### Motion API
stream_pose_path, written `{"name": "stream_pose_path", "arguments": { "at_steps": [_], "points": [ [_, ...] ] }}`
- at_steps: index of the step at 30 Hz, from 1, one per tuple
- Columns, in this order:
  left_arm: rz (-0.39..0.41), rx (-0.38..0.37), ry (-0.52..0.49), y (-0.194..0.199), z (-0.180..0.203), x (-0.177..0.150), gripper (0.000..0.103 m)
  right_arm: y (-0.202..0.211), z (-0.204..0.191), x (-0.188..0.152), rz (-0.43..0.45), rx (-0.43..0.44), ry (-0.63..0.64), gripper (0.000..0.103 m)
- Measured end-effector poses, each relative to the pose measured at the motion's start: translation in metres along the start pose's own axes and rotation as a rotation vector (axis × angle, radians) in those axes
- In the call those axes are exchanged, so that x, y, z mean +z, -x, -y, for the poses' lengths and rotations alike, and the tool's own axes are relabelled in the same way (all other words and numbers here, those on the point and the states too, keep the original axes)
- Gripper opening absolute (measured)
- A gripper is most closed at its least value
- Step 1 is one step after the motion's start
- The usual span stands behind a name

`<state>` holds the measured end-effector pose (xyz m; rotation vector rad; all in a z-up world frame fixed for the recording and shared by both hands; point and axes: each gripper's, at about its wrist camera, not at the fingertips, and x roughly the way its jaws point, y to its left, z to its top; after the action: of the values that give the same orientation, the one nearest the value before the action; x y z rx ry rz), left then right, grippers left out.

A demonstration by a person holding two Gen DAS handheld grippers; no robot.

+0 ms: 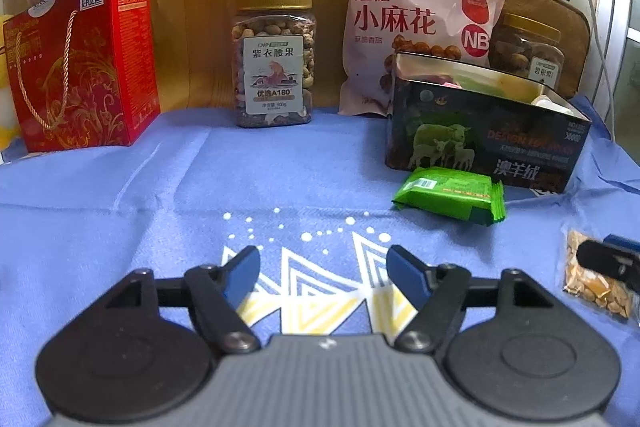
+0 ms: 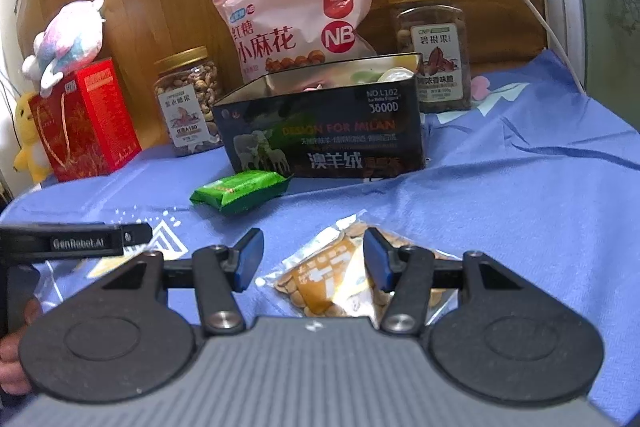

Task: Organize snacks
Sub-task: 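Withdraw the left gripper from the tin, then grasp the green snack packet with the right gripper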

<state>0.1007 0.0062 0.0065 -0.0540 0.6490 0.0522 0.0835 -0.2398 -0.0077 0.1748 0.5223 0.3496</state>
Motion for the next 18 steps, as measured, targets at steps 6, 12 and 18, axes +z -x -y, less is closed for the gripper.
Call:
{"name": "stream_pose_path", "arguments": {
  "at_steps": [6, 12, 18],
  "points": [
    [0.011, -0.007, 0.016, 0.003, -0.003, 0.001, 0.072, -0.002, 0.007, 0.017, -0.027, 0.069, -0.116, 0.058],
    [0.032, -0.018, 0.047, 0.009, -0.010, 0.003, 0.072, -0.018, 0.008, 0.039, -0.106, 0.184, -0.273, 0.058],
    [0.056, -0.025, 0.091, 0.014, -0.019, 0.007, 0.072, -0.056, 0.015, 0.043, -0.254, 0.241, -0.446, 0.058]
  ]
}}
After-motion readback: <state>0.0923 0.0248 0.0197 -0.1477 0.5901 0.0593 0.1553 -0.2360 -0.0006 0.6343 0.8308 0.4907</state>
